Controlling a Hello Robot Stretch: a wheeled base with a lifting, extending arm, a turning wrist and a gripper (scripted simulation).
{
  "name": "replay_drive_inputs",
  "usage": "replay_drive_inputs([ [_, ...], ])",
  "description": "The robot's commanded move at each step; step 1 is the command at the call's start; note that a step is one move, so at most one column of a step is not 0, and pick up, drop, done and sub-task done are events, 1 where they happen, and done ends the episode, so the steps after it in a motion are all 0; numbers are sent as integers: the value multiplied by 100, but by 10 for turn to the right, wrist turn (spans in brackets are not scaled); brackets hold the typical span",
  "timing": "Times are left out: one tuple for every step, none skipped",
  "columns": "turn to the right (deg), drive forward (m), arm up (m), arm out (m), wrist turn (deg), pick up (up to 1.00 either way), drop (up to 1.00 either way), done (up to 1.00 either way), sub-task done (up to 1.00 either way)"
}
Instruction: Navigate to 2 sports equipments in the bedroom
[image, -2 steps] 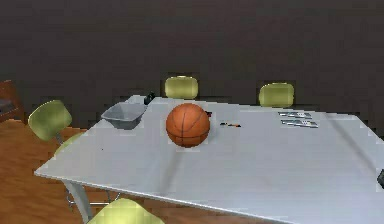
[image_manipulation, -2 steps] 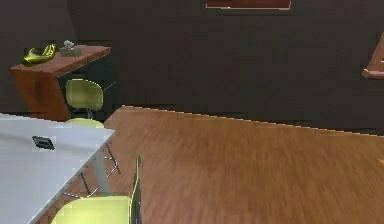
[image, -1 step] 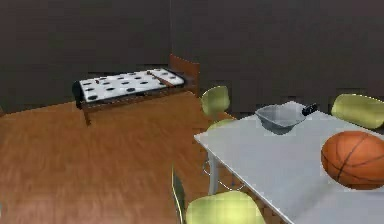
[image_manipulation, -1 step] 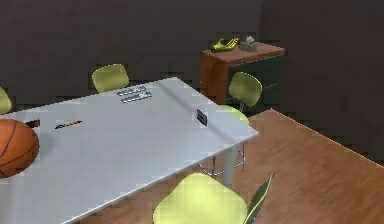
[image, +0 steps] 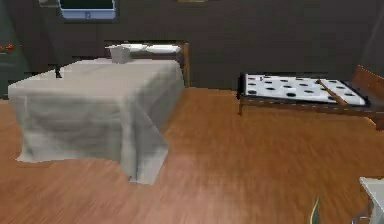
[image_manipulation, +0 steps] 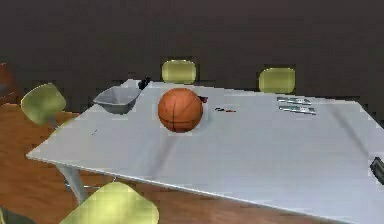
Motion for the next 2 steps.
replay_drive_inputs([
  [-450,0,0,0,0,0,0,0,0],
  [-300,0,0,0,0,0,0,0,0],
])
